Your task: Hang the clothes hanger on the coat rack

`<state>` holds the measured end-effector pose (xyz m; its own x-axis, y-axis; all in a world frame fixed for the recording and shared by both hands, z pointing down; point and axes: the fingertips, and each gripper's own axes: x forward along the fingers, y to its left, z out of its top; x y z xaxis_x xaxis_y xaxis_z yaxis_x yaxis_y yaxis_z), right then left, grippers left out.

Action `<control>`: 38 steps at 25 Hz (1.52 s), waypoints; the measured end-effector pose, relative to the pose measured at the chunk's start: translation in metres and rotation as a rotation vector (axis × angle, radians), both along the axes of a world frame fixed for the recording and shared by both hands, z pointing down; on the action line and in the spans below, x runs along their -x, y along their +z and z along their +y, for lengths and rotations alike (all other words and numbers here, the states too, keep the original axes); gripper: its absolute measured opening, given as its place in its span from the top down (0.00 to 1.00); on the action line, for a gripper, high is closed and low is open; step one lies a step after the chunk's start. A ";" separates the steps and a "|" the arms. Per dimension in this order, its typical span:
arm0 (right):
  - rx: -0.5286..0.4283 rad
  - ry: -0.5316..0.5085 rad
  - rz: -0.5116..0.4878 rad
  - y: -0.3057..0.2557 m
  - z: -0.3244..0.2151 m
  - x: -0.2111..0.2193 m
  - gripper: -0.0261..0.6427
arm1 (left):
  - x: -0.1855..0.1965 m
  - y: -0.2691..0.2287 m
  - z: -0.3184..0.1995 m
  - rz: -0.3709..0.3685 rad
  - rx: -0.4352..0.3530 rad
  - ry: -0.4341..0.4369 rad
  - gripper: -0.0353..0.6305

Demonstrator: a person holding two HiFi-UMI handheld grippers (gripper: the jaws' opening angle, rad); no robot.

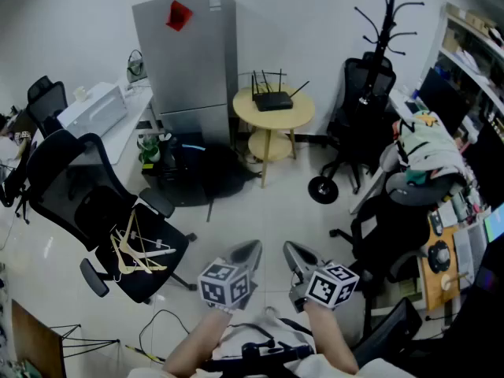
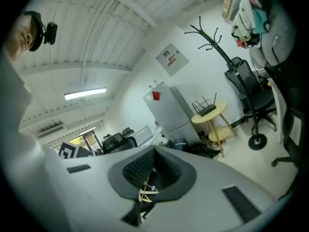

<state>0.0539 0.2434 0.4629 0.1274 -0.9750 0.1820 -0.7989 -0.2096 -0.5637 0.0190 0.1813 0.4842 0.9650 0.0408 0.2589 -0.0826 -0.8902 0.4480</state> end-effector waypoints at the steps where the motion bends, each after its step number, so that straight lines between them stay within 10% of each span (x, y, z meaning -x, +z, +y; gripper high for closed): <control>1: -0.016 -0.009 -0.003 -0.001 -0.002 0.000 0.95 | 0.000 0.000 -0.002 -0.001 0.001 -0.007 0.96; 23: -0.017 -0.345 -0.032 0.023 -0.065 0.002 0.90 | 0.031 0.019 -0.048 -0.039 0.031 -0.367 0.96; 34: 0.069 -0.594 -0.015 0.049 -0.105 0.066 0.76 | 0.118 0.052 -0.064 -0.059 0.101 -0.656 0.96; 38: 0.099 -0.626 -0.011 0.060 -0.129 0.087 0.57 | 0.148 0.056 -0.082 -0.056 0.113 -0.725 0.96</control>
<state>-0.0331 0.1142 0.5231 -0.4641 -0.8426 0.2731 -0.7811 0.2440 -0.5747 -0.1293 0.0996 0.5398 0.7449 -0.5734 0.3410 -0.6588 -0.5517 0.5115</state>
